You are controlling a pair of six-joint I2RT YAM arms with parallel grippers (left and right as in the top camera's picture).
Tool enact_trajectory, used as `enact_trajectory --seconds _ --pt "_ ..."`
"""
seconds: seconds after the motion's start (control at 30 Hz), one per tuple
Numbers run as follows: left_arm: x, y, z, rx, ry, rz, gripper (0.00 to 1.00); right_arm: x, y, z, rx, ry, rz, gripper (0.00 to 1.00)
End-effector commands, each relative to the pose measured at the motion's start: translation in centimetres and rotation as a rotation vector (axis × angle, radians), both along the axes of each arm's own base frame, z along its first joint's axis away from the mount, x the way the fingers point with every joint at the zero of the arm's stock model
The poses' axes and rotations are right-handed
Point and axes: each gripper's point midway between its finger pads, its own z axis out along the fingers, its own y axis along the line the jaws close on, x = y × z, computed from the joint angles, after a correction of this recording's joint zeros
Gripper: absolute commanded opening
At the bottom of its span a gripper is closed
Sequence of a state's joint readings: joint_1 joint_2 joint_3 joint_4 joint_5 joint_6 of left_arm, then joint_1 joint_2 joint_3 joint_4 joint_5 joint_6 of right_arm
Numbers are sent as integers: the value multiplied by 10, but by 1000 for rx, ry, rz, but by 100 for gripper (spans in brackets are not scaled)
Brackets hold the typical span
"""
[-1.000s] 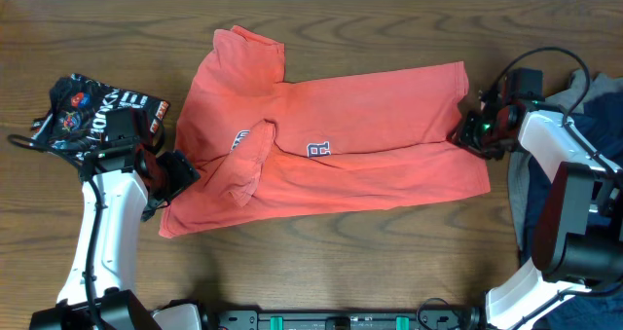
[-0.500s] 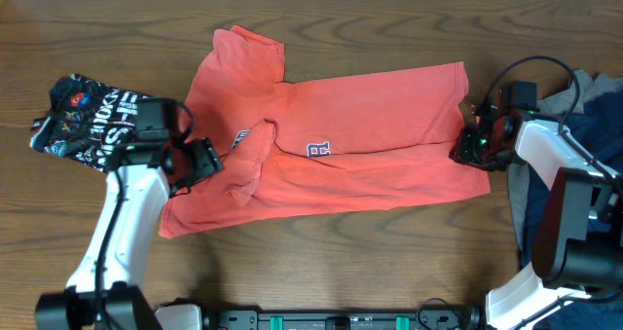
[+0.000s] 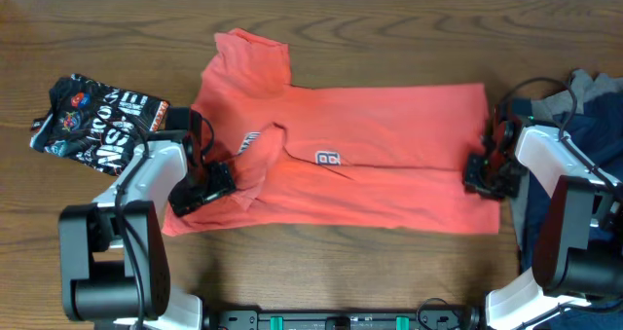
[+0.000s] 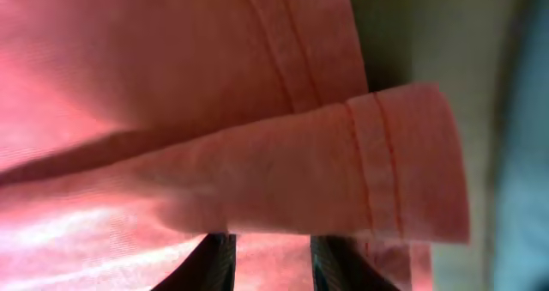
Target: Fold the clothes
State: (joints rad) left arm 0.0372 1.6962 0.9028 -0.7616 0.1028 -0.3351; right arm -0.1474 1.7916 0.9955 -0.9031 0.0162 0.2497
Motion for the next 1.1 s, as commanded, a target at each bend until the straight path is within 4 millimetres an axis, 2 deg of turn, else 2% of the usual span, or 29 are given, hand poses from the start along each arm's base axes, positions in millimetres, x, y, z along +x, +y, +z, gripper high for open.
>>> enact_trajectory --seconds 0.0,0.17,0.6,0.8,0.87,0.97,1.03,1.07 --pt "-15 0 -7 0 65 -19 82 -42 -37 -11 -210 165 -92 28" --pt "-34 -2 -9 -8 129 -18 82 -50 -40 -9 -215 195 -108 27" --pt "-82 -7 -24 -28 255 13 80 -42 -39 -11 -206 163 -115 28" --pt "-75 -6 -12 -15 209 90 79 -26 -33 -6 -158 109 -125 27" --pt "-68 -6 -2 -14 163 88 79 -14 -30 2 -131 62 -119 27" --pt "-46 -5 22 -18 25 37 79 10 -29 25 -115 -44 -121 30" --pt "-28 -4 41 -16 -81 22 80 26 -29 46 -103 -123 -109 33" --pt "-17 -4 51 -15 -144 11 83 33 -28 57 -94 -165 -100 48"
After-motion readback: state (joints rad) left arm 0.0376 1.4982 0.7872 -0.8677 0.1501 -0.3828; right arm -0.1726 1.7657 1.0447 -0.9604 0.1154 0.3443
